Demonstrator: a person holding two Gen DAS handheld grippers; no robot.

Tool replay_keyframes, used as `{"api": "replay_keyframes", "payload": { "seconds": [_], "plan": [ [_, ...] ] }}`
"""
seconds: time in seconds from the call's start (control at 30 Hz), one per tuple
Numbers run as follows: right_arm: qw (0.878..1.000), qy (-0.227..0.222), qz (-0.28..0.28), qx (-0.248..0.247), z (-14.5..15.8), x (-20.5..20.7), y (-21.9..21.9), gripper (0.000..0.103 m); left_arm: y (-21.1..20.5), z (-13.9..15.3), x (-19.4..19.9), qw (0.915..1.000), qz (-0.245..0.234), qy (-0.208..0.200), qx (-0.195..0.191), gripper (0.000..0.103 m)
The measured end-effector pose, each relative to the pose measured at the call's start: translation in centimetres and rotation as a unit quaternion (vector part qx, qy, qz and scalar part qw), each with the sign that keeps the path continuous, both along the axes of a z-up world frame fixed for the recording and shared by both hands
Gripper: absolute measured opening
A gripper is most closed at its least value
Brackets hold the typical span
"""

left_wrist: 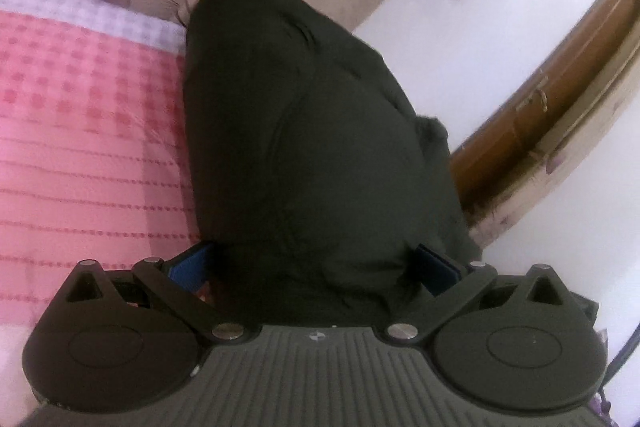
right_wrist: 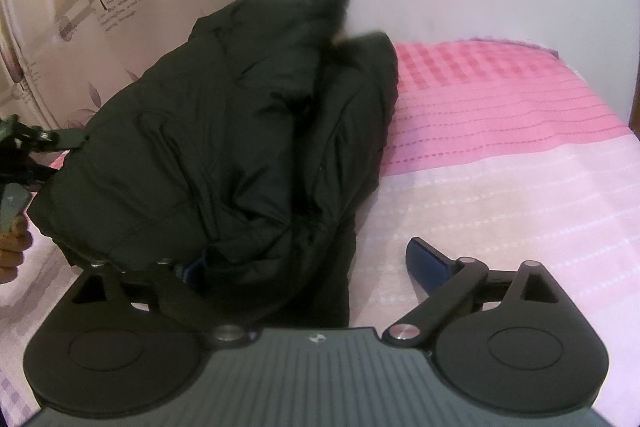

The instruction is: Fold large clothes

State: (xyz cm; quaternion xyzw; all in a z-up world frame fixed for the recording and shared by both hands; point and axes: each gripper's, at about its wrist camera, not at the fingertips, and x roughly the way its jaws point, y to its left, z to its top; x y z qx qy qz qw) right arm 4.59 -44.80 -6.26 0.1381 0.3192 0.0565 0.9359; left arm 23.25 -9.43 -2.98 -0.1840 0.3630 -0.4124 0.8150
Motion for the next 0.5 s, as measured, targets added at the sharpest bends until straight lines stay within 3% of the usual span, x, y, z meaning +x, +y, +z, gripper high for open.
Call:
{"api": "replay_keyframes", "payload": {
  "seconds": [0.27, 0.5],
  "plan": [
    [1.000, 0.018, 0.021, 0.009, 0.4, 1.4, -0.4, 0.103, -1.0, -0.6, 2.4, 0.9986, -0.038, 0.018, 0.031, 0.103],
    [0.998, 0.028, 0.049, 0.038, 0.6, 2.6, -1.4, 0.103, -1.5, -0.4, 2.0, 0.9983, -0.032, 0.019, 0.045, 0.103]
  ]
}}
